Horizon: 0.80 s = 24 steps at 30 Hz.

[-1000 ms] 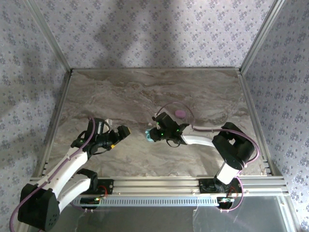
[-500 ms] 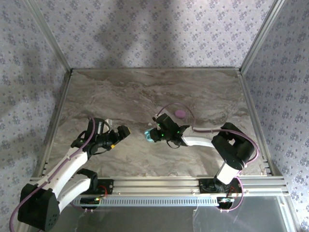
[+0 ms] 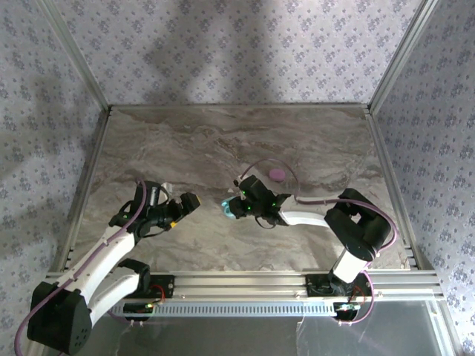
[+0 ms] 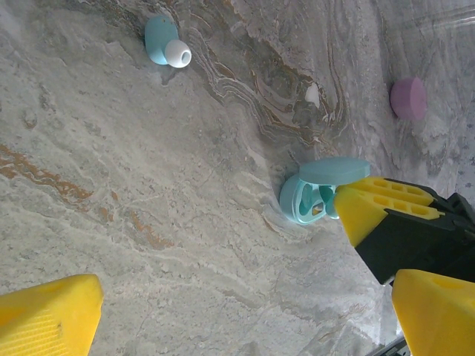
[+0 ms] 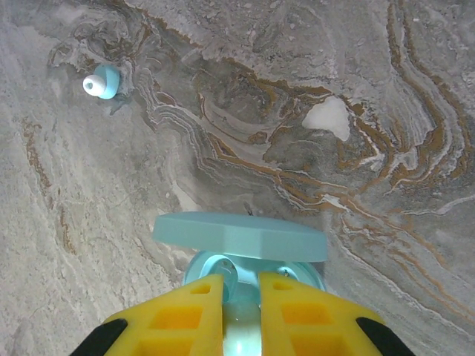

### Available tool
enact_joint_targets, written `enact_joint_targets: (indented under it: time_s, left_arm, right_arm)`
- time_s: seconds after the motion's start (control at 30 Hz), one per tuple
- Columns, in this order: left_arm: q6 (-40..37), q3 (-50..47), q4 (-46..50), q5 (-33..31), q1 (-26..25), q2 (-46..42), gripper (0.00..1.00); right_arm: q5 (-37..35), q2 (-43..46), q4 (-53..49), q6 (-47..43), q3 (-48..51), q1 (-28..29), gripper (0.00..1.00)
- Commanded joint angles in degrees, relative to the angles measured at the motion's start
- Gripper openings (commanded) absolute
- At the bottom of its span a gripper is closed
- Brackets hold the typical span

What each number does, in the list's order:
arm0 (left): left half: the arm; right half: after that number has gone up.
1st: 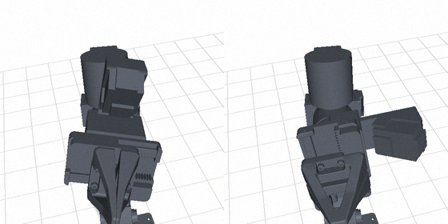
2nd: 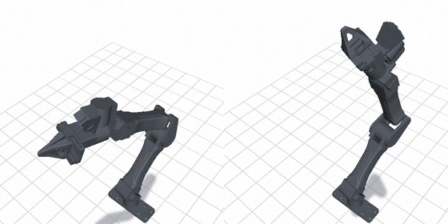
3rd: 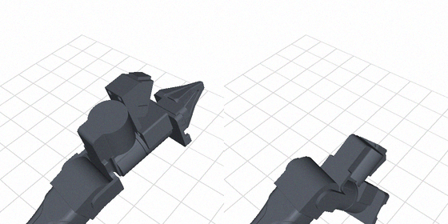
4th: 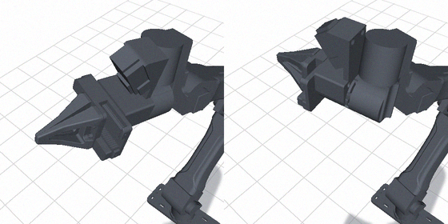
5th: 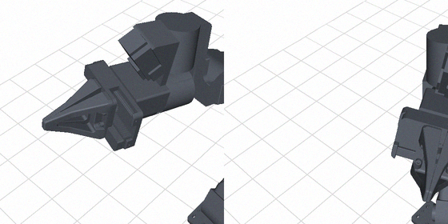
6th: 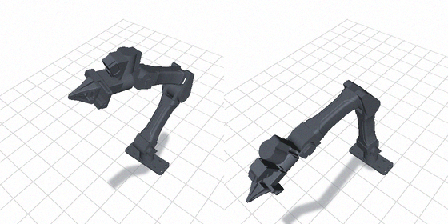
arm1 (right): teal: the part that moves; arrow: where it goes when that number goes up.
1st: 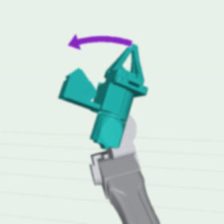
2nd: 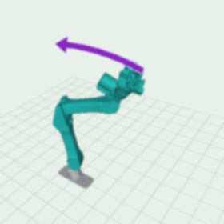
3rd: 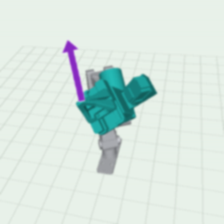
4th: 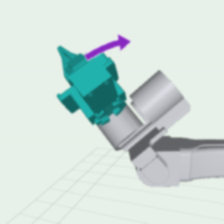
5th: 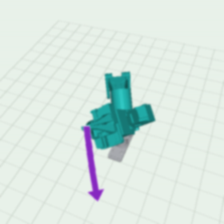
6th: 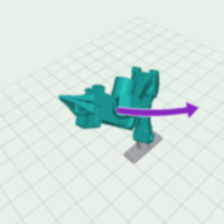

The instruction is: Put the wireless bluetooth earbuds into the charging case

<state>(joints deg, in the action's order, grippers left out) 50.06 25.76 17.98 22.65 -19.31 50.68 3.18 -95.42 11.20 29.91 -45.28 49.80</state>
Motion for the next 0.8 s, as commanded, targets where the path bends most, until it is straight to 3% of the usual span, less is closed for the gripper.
enact_joint_targets:
  time_s: [0.0,0.63,0.77]
  left_arm:
    - [-0.1,0.78,0.13,-0.34,-0.49,-0.25,1.0]
    - [0.33,0.79,1.01,-0.13,-1.45,-0.79,1.0]
    - [1.88,-0.32,0.42,-1.16,-4.43,-0.93,0.93]
  right_arm:
    - [-1.83,-1.0,1.69,-0.66,0.97,0.21,0.17]
    - [-4.74,0.33,5.85,-0.12,3.88,0.47,0.16]
    - [-4.89,0.52,6.21,0.04,4.3,0.49,0.16]
